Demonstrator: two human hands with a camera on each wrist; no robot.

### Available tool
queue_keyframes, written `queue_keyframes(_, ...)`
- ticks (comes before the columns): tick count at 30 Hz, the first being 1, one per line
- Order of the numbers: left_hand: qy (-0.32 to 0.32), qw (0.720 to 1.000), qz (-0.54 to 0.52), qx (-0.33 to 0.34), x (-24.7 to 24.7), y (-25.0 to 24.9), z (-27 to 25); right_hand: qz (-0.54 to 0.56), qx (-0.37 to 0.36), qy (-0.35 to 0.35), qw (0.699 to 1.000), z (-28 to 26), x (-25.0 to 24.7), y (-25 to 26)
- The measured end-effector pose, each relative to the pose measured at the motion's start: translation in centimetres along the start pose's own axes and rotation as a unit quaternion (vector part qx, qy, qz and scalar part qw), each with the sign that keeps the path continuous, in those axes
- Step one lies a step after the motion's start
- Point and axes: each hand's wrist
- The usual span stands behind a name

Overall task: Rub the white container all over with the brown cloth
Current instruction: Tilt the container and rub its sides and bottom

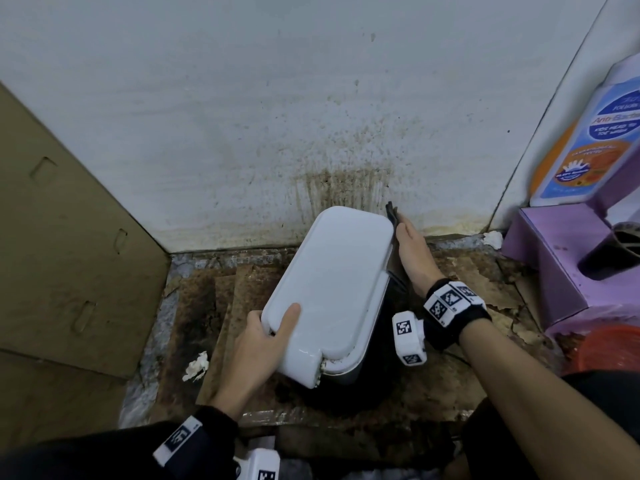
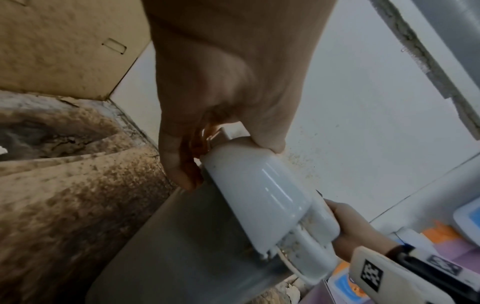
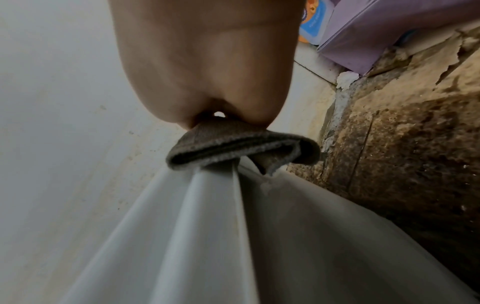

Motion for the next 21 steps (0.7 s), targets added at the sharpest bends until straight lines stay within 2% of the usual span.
queue_keyframes(6, 0.004, 1.0, -0.029, 0.009, -0.3, 0.5, -0.1, 0.025, -0.006, 0.003, 1.0, 1.4, -0.2, 0.3)
queue_keyframes(11, 0.013, 0.999, -0.022, 0.041, -1.0, 0.6, 0.0, 0.058, -0.021, -0.045, 0.997, 0.8, 0.1, -0.4)
queue_keyframes(15, 0.037, 0.997, -0.017, 0.067, -2.4, 0.6, 1.0, 0.099, -0.019, -0.116, 0.988, -1.5, -0.4, -0.8)
queue_keyframes(19, 0.029, 0.996, -0.013, 0.086, -3.5, -0.9, 2.3, 0.112, -0.008, -0.218, 0.97, -5.0, 0.2, -1.2)
queue_keyframes(21, 0.046, 0.995, 0.018, 0.089, -3.8, -1.5, 3.0, 0.109, -0.001, -0.266, 0.958, -6.7, 1.0, -1.4)
Point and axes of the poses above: each hand's wrist, its own z-axis towards the middle knuckle, its own x-axis out of the palm, y = z × x, and after that the axes turned 6 degrees about -x, right-handed
